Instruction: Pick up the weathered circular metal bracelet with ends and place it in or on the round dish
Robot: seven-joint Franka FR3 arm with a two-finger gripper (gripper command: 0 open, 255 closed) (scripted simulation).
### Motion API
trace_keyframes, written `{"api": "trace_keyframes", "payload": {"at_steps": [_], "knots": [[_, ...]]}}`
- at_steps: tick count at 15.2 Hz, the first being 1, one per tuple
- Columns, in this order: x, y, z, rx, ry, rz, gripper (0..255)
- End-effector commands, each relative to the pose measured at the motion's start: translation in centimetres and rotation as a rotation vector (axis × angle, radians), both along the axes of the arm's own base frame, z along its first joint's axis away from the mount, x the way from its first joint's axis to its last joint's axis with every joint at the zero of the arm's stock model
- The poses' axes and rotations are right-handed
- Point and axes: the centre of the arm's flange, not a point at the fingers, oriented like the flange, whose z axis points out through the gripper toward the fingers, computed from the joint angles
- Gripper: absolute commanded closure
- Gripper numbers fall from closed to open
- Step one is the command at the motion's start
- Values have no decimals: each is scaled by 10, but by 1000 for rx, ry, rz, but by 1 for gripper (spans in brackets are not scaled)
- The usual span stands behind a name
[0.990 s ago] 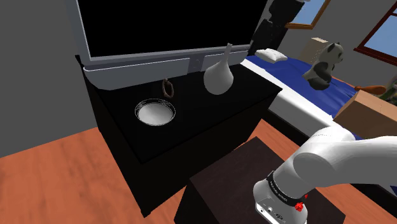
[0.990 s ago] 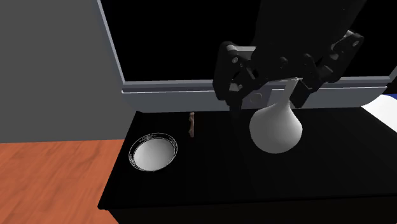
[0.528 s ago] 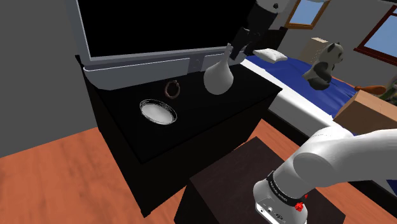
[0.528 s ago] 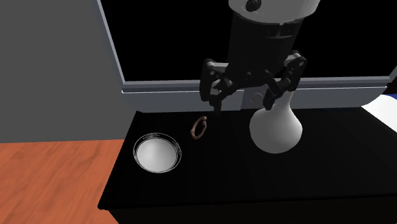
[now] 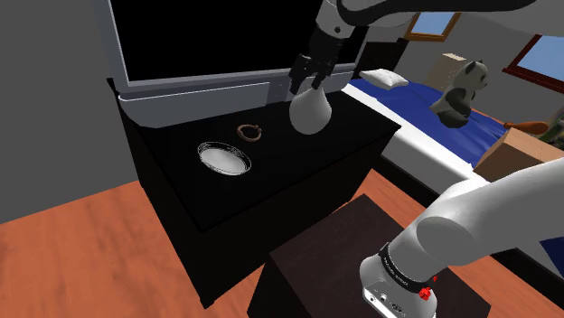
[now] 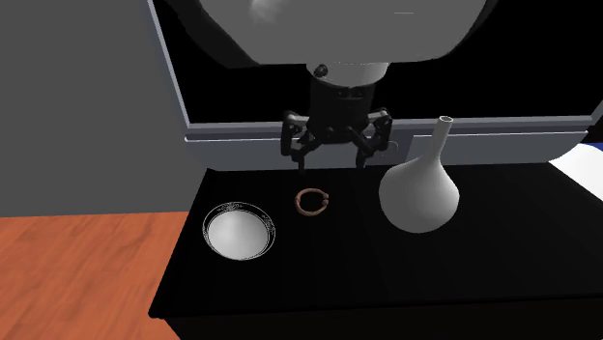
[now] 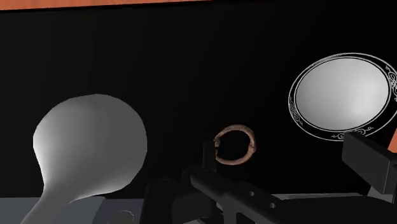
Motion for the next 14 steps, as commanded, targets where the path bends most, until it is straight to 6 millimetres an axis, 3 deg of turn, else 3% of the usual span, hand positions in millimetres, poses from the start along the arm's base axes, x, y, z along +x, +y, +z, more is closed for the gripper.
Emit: {"api": "trace_keyframes", "payload": {"at_steps": [1,14], "knots": [[21,5,-19,12,4,-12,0],[151,47,-123,88,33,-81,0]]}}
